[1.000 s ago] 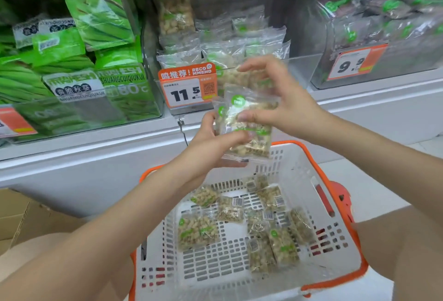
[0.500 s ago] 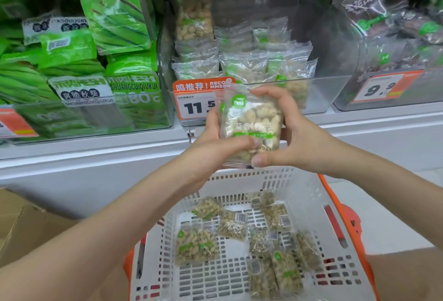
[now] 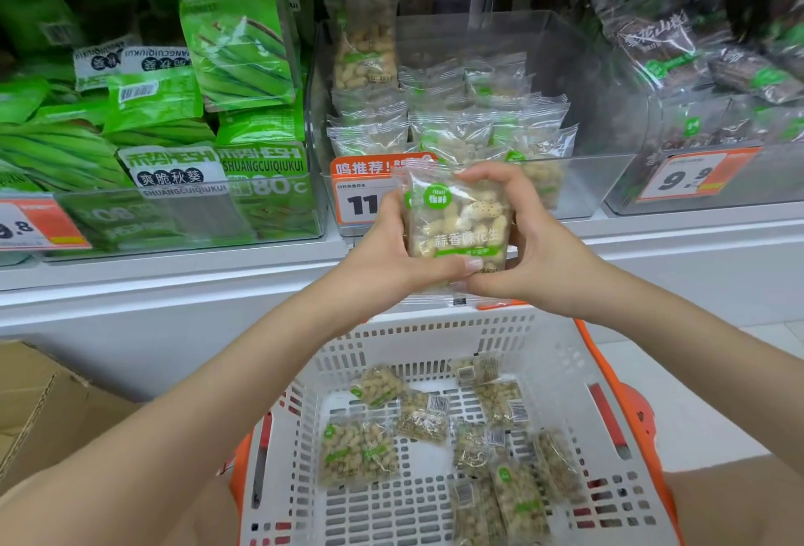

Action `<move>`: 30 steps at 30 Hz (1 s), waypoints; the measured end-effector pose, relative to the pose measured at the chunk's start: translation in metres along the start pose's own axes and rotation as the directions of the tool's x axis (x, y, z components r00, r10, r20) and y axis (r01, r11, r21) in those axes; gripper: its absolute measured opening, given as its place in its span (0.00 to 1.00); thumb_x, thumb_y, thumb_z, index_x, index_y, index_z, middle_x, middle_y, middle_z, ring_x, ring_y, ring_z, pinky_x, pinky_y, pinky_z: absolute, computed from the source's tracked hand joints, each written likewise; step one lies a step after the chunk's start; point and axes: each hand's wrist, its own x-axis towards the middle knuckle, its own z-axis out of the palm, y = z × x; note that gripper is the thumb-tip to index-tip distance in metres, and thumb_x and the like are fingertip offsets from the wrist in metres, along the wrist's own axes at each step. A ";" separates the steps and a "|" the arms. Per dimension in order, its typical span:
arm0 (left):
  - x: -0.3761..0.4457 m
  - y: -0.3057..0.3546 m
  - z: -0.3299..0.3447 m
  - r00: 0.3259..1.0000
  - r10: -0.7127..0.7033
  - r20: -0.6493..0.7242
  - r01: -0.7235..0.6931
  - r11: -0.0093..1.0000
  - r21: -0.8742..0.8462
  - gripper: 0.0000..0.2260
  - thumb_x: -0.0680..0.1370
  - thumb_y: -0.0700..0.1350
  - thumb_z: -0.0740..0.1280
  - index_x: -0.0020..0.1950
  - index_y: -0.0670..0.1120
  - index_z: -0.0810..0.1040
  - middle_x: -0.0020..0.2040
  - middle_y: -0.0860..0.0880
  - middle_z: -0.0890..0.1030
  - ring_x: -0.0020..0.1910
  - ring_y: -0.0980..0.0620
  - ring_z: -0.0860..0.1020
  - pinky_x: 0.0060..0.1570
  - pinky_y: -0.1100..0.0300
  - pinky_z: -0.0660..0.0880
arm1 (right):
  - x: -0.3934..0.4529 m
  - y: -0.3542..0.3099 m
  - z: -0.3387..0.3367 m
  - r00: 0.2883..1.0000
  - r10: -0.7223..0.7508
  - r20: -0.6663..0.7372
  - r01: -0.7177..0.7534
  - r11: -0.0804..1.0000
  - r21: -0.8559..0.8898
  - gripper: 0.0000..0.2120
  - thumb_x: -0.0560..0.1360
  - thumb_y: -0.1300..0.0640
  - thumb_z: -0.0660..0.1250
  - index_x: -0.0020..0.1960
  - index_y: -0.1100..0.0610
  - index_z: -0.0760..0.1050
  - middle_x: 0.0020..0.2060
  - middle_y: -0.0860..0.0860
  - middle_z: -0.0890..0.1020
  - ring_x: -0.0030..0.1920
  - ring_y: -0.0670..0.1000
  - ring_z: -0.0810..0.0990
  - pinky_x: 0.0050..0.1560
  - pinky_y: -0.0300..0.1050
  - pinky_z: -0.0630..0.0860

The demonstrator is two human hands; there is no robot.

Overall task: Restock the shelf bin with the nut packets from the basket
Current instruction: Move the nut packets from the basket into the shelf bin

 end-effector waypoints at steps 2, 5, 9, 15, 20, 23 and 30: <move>0.001 0.002 -0.003 0.999 0.027 -0.030 -0.024 0.995 0.098 0.31 0.70 0.48 0.74 0.67 0.49 0.63 0.55 0.56 0.75 0.50 0.65 0.77 0.47 0.73 0.74 | 0.001 0.000 -0.001 1.000 -0.005 -0.017 0.005 1.000 -0.019 0.37 0.66 0.69 0.76 0.64 0.43 0.63 0.60 0.52 0.72 0.50 0.49 0.81 0.46 0.44 0.80; 0.000 0.003 -0.014 0.943 0.271 -0.195 -0.184 0.908 0.375 0.24 0.73 0.62 0.63 0.65 0.52 0.69 0.54 0.53 0.76 0.51 0.60 0.76 0.52 0.64 0.72 | 0.002 0.001 -0.006 0.998 -0.003 -0.067 0.000 0.999 -0.038 0.38 0.66 0.67 0.77 0.63 0.39 0.64 0.63 0.52 0.71 0.54 0.55 0.80 0.52 0.52 0.81; 0.005 0.002 -0.039 0.790 0.587 -0.176 -0.125 0.435 0.892 0.20 0.76 0.53 0.59 0.63 0.45 0.74 0.57 0.46 0.76 0.58 0.45 0.71 0.57 0.51 0.67 | 0.004 -0.006 -0.017 0.983 0.020 -0.185 -0.015 0.999 0.033 0.40 0.61 0.64 0.80 0.60 0.35 0.65 0.59 0.51 0.75 0.55 0.53 0.81 0.56 0.52 0.79; 0.022 -0.009 -0.050 0.806 0.590 -0.058 -0.077 0.201 0.977 0.22 0.68 0.41 0.66 0.63 0.41 0.74 0.56 0.44 0.78 0.56 0.40 0.74 0.60 0.53 0.61 | 0.056 -0.021 -0.038 0.964 0.013 -0.266 0.015 0.995 0.102 0.43 0.59 0.62 0.81 0.63 0.38 0.63 0.61 0.54 0.75 0.53 0.53 0.82 0.54 0.55 0.79; 0.032 -0.006 -0.039 0.780 0.625 -0.033 -0.103 0.180 0.978 0.22 0.67 0.41 0.65 0.60 0.40 0.76 0.53 0.43 0.80 0.53 0.41 0.77 0.59 0.53 0.62 | 0.131 -0.029 -0.049 0.970 -0.061 -0.234 0.026 0.989 -0.146 0.39 0.61 0.55 0.80 0.64 0.38 0.63 0.65 0.48 0.70 0.59 0.54 0.77 0.46 0.43 0.79; 0.037 -0.009 -0.026 0.756 0.653 -0.041 -0.087 0.161 0.983 0.19 0.69 0.41 0.65 0.59 0.42 0.77 0.53 0.45 0.80 0.53 0.42 0.77 0.63 0.50 0.61 | 0.171 -0.025 -0.047 0.965 -0.092 -0.246 0.004 0.942 -0.335 0.43 0.61 0.51 0.80 0.69 0.47 0.60 0.63 0.46 0.70 0.64 0.51 0.72 0.62 0.49 0.74; 0.047 -0.012 -0.019 0.709 0.705 -0.026 -0.105 0.142 0.984 0.18 0.65 0.37 0.66 0.55 0.42 0.78 0.49 0.45 0.80 0.49 0.43 0.77 0.64 0.51 0.61 | 0.225 -0.016 -0.033 0.973 -0.112 -0.201 0.002 0.878 -0.478 0.45 0.69 0.60 0.76 0.75 0.54 0.50 0.64 0.47 0.66 0.65 0.45 0.65 0.55 0.23 0.63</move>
